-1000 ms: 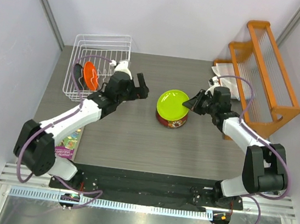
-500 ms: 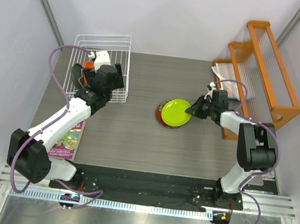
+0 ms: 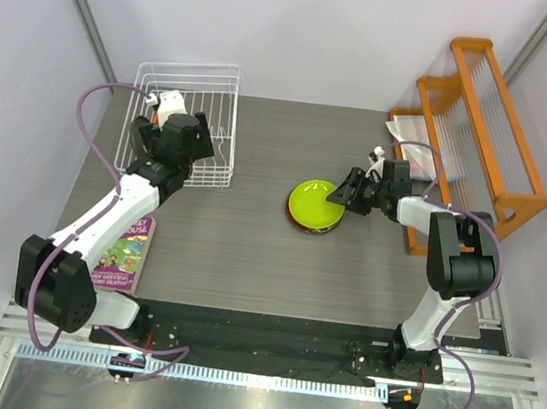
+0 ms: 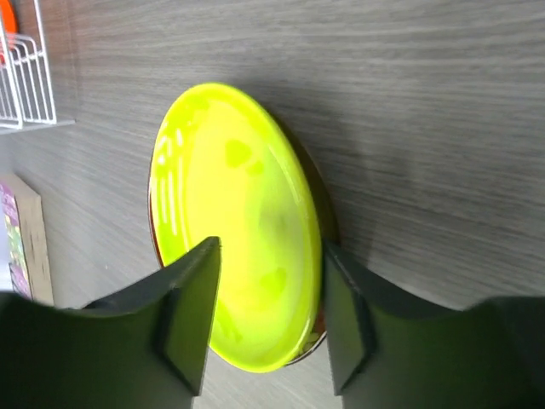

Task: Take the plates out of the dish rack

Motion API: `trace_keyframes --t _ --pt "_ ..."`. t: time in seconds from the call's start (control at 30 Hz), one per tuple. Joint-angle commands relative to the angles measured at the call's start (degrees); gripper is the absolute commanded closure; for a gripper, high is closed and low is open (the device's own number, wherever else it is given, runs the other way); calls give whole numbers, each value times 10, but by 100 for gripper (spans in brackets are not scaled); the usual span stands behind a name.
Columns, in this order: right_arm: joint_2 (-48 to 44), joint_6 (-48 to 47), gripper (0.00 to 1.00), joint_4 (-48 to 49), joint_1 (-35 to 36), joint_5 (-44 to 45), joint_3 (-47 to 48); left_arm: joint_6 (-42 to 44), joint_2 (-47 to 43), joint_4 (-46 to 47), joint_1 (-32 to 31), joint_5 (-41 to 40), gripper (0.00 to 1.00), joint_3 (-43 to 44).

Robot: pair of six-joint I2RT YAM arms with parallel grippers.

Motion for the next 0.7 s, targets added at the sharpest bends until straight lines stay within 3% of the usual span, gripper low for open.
trace_keyframes --t 0.0,0.03,0.23,0.37,0.67 --pt "-30 -38 36 -42 13 -5 27 -13 15 10 17 22 1 8" --pt "-36 -47 31 -84 20 6 31 -13 16 10 19 24 1 8" --pt "-76 -90 30 -183 54 195 60 -14 38 7 30 33 0 22" --pt "-118 -94 30 -197 61 289 51 -15 57 7 48 34 0 29" --pt "-215 -111 25 -208 63 295 42 10 115 46 108 21 1 67"
